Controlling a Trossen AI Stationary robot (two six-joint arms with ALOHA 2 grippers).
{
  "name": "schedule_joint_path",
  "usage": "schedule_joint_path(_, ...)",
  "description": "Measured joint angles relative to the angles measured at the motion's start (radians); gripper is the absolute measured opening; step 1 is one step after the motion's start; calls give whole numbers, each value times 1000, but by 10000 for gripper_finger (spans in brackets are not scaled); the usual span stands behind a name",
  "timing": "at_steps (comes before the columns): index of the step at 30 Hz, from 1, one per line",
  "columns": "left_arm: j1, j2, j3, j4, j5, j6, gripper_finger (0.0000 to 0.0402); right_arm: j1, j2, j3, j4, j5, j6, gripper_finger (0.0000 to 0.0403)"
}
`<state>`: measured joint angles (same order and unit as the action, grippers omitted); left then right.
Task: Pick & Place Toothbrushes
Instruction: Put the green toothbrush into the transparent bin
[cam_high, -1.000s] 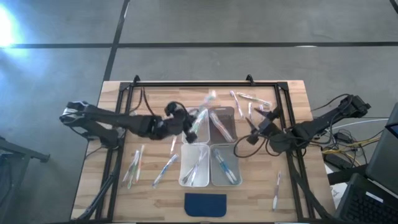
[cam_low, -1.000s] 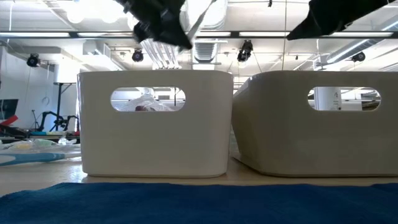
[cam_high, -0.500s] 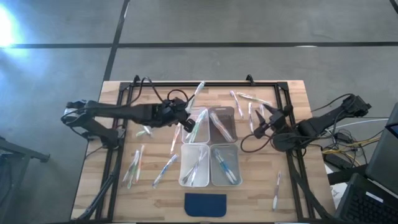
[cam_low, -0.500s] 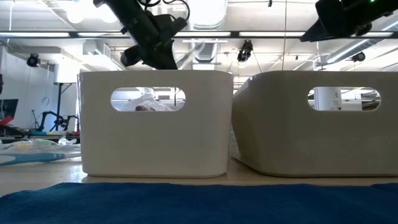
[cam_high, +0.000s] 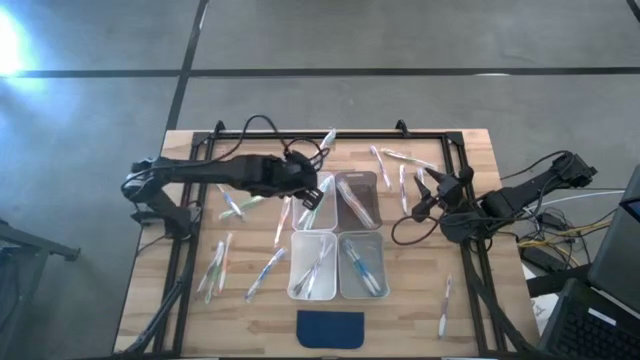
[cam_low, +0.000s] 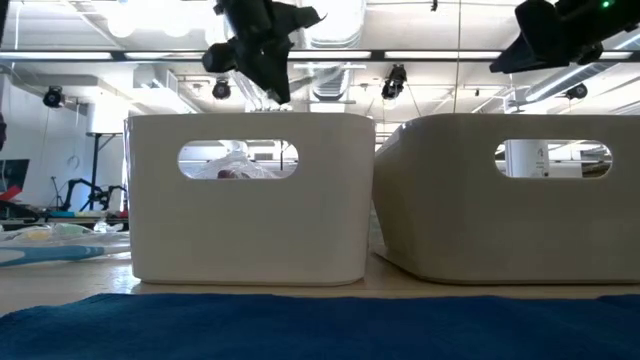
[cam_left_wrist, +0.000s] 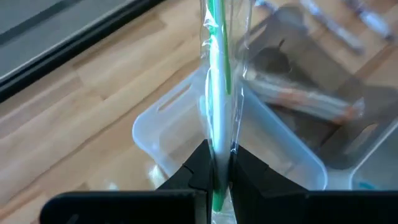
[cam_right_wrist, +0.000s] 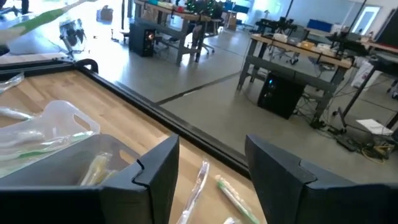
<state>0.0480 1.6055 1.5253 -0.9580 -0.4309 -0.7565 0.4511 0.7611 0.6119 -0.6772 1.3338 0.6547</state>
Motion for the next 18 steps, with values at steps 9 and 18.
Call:
schedule_joint_path(9, -12, 119, 13, -90, 50, -146, 32, 0, 0, -2, 0, -36, -22, 154)
schedule_joint_path(18, -28, 150, -102, 3, 163, -217, 32, 0, 1, -9, 0, -36, -22, 125)
